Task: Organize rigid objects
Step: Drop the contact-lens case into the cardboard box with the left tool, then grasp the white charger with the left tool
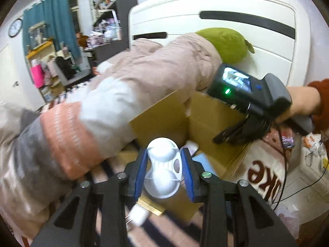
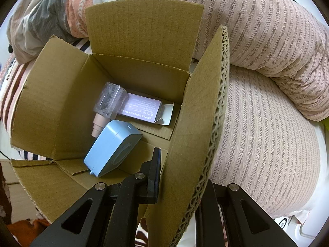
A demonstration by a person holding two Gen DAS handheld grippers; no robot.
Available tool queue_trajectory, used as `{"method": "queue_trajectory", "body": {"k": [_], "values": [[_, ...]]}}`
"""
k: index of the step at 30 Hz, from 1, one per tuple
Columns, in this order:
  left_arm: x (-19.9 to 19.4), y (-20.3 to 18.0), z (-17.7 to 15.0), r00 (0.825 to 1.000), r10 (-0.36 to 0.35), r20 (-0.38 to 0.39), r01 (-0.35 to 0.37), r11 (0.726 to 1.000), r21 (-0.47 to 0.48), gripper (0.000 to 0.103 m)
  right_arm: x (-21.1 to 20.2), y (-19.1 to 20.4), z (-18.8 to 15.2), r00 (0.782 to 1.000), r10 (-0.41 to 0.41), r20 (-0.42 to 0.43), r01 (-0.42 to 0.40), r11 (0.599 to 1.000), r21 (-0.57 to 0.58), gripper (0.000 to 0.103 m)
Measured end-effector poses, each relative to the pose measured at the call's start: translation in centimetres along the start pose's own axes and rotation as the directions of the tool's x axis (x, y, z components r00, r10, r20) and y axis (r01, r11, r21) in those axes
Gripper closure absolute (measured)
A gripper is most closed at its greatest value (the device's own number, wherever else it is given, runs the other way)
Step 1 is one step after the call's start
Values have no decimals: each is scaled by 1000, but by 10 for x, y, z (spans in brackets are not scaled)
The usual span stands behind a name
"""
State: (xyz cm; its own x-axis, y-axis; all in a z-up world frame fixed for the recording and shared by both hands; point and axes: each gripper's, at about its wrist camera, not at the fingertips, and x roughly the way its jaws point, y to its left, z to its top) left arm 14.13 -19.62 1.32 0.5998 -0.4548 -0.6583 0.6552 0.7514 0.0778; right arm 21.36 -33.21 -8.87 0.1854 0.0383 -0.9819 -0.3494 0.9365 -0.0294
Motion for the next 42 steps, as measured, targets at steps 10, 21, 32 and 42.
{"method": "queue_trajectory", "body": {"k": [10,21,32,42], "values": [[56,-27,15,996,23,-90,-21,1000,22,37,0,-2,1,1000,5,-4,-5,1000,-1,94],[9,6,-5,995,104,-5,-103,994,22,17,2,-1,4,1000,-6,-20,6,1000,0,94],[-18,102,-81,968,238,-77,-247,960,-129,14,3,0,5,1000,-11,-29,11,1000,6,94],[47,133,-168,959,111,-262,-181,948,-263,14,6,3,4,999,-16,-30,16,1000,5,94]]}}
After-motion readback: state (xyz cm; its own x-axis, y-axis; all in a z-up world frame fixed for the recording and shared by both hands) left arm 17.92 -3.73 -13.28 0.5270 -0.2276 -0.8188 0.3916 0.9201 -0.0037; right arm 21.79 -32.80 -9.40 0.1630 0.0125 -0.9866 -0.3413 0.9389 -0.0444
